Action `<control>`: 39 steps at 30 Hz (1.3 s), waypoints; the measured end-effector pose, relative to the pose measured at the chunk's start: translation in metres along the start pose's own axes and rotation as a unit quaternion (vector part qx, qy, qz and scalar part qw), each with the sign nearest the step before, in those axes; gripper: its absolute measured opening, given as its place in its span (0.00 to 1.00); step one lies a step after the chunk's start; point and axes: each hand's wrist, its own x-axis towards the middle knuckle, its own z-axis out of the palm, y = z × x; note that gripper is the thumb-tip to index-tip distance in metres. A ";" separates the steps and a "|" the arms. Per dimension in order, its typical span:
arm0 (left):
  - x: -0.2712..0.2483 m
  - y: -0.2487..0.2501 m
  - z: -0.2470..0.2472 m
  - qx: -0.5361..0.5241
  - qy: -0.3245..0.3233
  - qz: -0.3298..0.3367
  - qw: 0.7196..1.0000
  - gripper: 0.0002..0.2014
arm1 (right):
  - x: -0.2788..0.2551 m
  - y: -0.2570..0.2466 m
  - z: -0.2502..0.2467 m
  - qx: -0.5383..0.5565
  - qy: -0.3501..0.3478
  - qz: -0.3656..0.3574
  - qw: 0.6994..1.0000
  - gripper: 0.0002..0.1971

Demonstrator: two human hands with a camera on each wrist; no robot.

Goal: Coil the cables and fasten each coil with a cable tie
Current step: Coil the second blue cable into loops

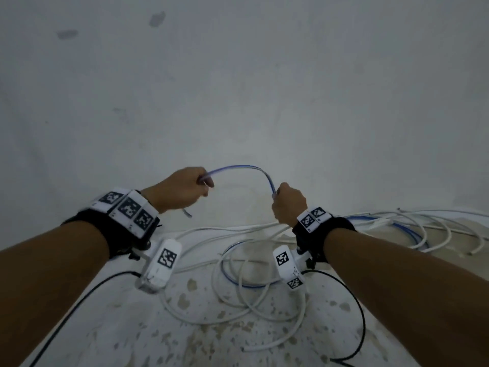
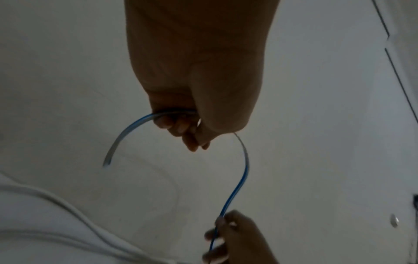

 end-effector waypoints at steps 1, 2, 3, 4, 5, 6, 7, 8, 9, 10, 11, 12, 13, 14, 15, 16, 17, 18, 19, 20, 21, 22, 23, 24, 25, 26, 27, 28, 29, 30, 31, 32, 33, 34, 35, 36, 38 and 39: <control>-0.004 0.002 0.006 0.007 -0.015 -0.009 1.000 0.06 | 0.003 -0.004 -0.007 0.041 0.023 -0.005 0.999 0.10; -0.006 0.005 0.013 -0.007 -0.022 -0.015 1.000 0.08 | 0.004 -0.008 -0.015 0.092 0.040 -0.009 0.995 0.08; -0.006 0.009 0.020 -0.037 -0.020 -0.018 0.999 0.11 | 0.007 -0.010 -0.022 0.143 0.053 -0.015 0.988 0.08; -0.005 0.015 0.027 -0.075 -0.014 -0.021 0.997 0.14 | 0.008 -0.013 -0.030 0.184 0.064 -0.020 0.981 0.07; -0.002 0.023 0.033 -0.115 -0.007 -0.021 0.993 0.17 | 0.008 -0.016 -0.038 0.218 0.071 -0.029 0.973 0.06; 0.001 0.031 0.040 -0.148 -0.005 -0.016 0.989 0.21 | 0.005 -0.020 -0.049 0.250 0.074 -0.041 0.965 0.05; 0.005 0.041 0.046 -0.172 -0.011 -0.011 0.985 0.24 | 0.001 -0.026 -0.060 0.285 0.073 -0.053 0.954 0.04; 0.009 0.050 0.054 -0.185 -0.027 -0.005 0.982 0.26 | -0.003 -0.030 -0.069 0.325 0.067 -0.063 0.941 0.03; 0.013 0.060 0.062 -0.189 -0.044 0.004 0.981 0.28 | -0.006 -0.033 -0.079 0.361 0.061 -0.075 0.928 0.03; 0.017 0.068 0.071 -0.191 -0.058 0.015 0.980 0.27 | -0.009 -0.035 -0.088 0.392 0.053 -0.085 0.914 0.04; 0.020 0.077 0.079 -0.196 -0.065 0.029 0.978 0.24 | -0.011 -0.035 -0.096 0.418 0.044 -0.093 0.902 0.04; 0.023 0.085 0.087 -0.208 -0.064 0.044 0.975 0.20 | -0.013 -0.035 -0.103 0.439 0.035 -0.100 0.892 0.04; 0.026 0.093 0.093 -0.227 -0.059 0.055 0.971 0.16 | -0.014 -0.035 -0.109 0.453 0.026 -0.107 0.885 0.03; 0.028 0.102 0.099 -0.250 -0.050 0.060 0.965 0.14 | -0.016 -0.034 -0.115 0.463 0.018 -0.109 0.880 0.03; 0.031 0.109 0.103 -0.270 -0.041 0.061 0.960 0.12 | -0.018 -0.033 -0.119 0.471 0.009 -0.110 0.875 0.03; 0.033 0.114 0.107 -0.284 -0.032 0.062 0.956 0.11 | -0.018 -0.029 -0.121 0.479 0.004 -0.108 0.871 0.03; 0.035 0.119 0.109 -0.289 -0.025 0.065 0.955 0.11 | -0.017 -0.025 -0.122 0.485 0.004 -0.104 0.868 0.02; 0.037 0.122 0.111 -0.290 -0.018 0.067 0.955 0.10 | -0.016 -0.019 -0.121 0.485 0.017 -0.103 0.868 0.02; 0.038 0.122 0.111 -0.286 -0.006 0.065 0.956 0.10 | -0.014 -0.012 -0.118 0.458 0.053 -0.105 0.881 0.03; 0.040 0.122 0.111 -0.281 0.014 0.057 0.958 0.09 | -0.013 -0.004 -0.113 0.404 0.107 -0.107 0.902 0.04; 0.041 0.120 0.110 -0.278 0.040 0.044 0.959 0.09 | -0.014 0.006 -0.108 0.337 0.162 -0.104 0.922 0.06; 0.043 0.118 0.109 -0.281 0.069 0.027 0.957 0.08 | -0.018 0.016 -0.102 0.268 0.209 -0.096 0.936 0.08; 0.044 0.115 0.106 -0.290 0.095 0.008 0.952 0.08 | -0.024 0.028 -0.095 0.208 0.230 -0.082 0.947 0.11; 0.046 0.112 0.103 -0.300 0.117 -0.010 0.947 0.08 | -0.030 0.039 -0.087 0.160 0.220 -0.067 0.960 0.14; 0.047 0.108 0.099 -0.308 0.133 -0.024 0.942 0.07 | -0.038 0.049 -0.081 0.118 0.186 -0.050 0.974 0.17; 0.047 0.103 0.094 -0.311 0.144 -0.038 0.939 0.07 | -0.043 0.060 -0.072 0.077 0.136 -0.032 0.987 0.19; 0.046 0.097 0.089 -0.309 0.153 -0.049 0.937 0.07 | -0.049 0.070 -0.066 0.041 0.090 -0.011 0.995 0.21; 0.045 0.092 0.083 -0.304 0.160 -0.059 0.937 0.07 | -0.051 0.080 -0.062 0.013 0.058 0.013 0.998 0.21; 0.042 0.086 0.077 -0.297 0.167 -0.068 0.938 0.08 | -0.052 0.090 -0.060 -0.005 0.041 0.038 0.998 0.20; 0.038 0.081 0.071 -0.289 0.172 -0.076 0.939 0.08 | -0.053 0.097 -0.062 -0.010 0.033 0.060 0.998 0.17; 0.033 0.076 0.065 -0.280 0.173 -0.082 0.941 0.08 | -0.053 0.103 -0.063 0.002 0.016 0.077 0.997 0.14; 0.027 0.073 0.060 -0.268 0.171 -0.085 0.944 0.08 | -0.054 0.106 -0.066 0.029 -0.007 0.085 0.996 0.12; 0.022 0.071 0.055 -0.256 0.171 -0.084 0.948 0.08 | -0.054 0.105 -0.070 0.091 -0.028 0.105 0.990 0.12; 0.016 0.071 0.051 -0.246 0.174 -0.082 0.950 0.09 | -0.054 0.102 -0.074 0.195 -0.044 0.145 0.969 0.12; 0.010 0.071 0.047 -0.240 0.179 -0.080 0.951 0.09 | -0.053 0.098 -0.079 0.335 -0.032 0.199 0.920 0.11; 0.005 0.071 0.043 -0.236 0.182 -0.079 0.951 0.09 | -0.051 0.094 -0.083 0.479 0.009 0.242 0.844 0.09; -0.003 0.071 0.037 -0.234 0.184 -0.082 0.951 0.10 | -0.053 0.086 -0.095 0.659 0.111 0.300 0.681 0.05; -0.007 0.070 0.035 -0.236 0.186 -0.086 0.950 0.10 | -0.057 0.082 -0.102 0.696 0.141 0.307 0.633 0.04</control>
